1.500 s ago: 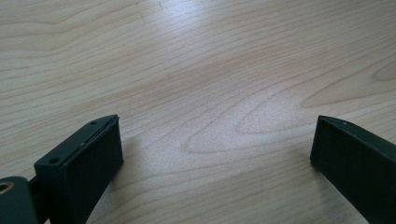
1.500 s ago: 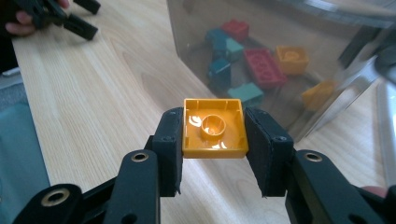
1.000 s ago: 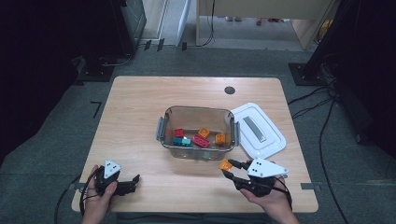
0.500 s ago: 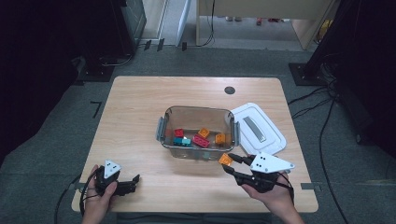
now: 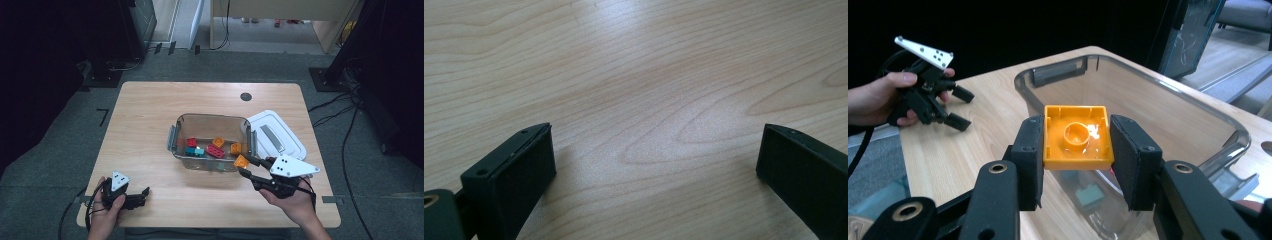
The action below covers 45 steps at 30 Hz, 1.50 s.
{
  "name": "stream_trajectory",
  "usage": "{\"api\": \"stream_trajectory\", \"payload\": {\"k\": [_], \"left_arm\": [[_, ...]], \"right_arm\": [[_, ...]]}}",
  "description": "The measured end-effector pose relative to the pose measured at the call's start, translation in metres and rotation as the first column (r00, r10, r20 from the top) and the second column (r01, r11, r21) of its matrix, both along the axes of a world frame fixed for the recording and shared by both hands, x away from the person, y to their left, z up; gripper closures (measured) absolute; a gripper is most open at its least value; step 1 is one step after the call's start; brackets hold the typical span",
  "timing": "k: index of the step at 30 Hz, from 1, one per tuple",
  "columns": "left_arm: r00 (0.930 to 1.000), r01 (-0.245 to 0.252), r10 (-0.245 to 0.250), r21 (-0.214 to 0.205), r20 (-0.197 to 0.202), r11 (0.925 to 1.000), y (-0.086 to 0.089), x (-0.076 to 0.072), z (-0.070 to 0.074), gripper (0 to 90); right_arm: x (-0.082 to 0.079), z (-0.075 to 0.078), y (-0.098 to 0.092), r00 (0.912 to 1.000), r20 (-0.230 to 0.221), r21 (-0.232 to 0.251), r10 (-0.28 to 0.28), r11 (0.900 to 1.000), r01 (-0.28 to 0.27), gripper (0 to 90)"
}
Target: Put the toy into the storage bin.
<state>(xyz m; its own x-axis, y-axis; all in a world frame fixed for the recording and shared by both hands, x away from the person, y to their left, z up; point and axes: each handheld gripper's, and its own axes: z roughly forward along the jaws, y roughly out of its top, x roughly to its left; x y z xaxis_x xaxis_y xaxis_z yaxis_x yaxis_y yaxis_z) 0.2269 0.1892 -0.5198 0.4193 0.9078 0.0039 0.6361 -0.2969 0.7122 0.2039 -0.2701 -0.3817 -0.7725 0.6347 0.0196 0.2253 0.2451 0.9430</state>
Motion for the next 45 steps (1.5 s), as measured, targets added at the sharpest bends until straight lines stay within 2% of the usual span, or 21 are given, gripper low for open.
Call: {"api": "stream_trajectory", "payload": {"k": [12, 26, 39, 45], "left_arm": [[1.0000, 0.000, 0.000, 0.000, 0.000, 1.0000, 0.000, 0.000, 0.000, 2.1], [1.0000, 0.000, 0.000, -0.001, 0.000, 1.0000, 0.000, 0.000, 0.000, 2.1], [1.0000, 0.000, 0.000, 0.000, 0.000, 1.0000, 0.000, 0.000, 0.000, 2.1], [1.0000, 0.000, 0.000, 0.000, 0.001, 1.0000, 0.000, 0.000, 0.000, 2.1]], "right_arm": [[0.016, 0.013, 0.008, 0.9998, 0.018, 0.013, -0.003, 0.9999, 0.003, 60.0], [0.041, 0.015, 0.022, 0.9996, 0.020, 0.022, -0.020, 0.9996, 0.019, 60.0], [0.069, 0.018, 0.038, 0.9995, -0.012, -0.004, -0.028, 0.9996, 0.028, 60.0], [0.085, 0.014, 0.050, 0.9981, -0.056, -0.049, -0.024, 0.9986, 0.021, 60.0]]}}
